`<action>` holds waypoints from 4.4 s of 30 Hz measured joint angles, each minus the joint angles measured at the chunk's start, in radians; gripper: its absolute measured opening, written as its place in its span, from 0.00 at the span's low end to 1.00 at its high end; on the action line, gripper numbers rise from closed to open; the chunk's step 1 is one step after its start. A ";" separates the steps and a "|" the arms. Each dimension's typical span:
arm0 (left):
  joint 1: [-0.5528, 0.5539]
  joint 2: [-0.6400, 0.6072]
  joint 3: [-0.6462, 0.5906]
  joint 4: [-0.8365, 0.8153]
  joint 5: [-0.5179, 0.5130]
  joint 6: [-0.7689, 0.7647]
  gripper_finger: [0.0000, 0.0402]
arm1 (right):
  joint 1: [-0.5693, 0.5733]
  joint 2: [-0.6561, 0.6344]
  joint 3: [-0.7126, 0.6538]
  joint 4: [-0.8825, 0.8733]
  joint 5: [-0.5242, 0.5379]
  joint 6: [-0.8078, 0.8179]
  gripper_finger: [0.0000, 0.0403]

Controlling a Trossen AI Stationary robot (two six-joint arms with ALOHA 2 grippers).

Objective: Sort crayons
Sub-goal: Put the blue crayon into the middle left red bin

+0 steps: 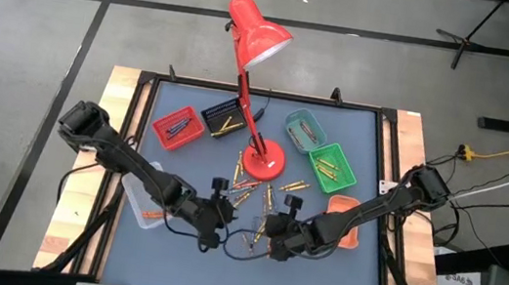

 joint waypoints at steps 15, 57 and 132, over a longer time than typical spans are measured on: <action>0.052 0.000 0.000 0.067 0.122 0.030 0.22 | -0.003 -0.002 0.083 0.102 0.130 -0.336 0.04; 0.074 0.000 0.000 0.128 0.116 0.026 0.02 | -0.040 -0.003 0.083 0.233 0.101 -0.527 0.07; 0.674 -0.366 0.000 -1.077 -0.040 -0.192 0.21 | -0.433 -0.089 -0.216 -0.170 -0.267 -0.479 0.33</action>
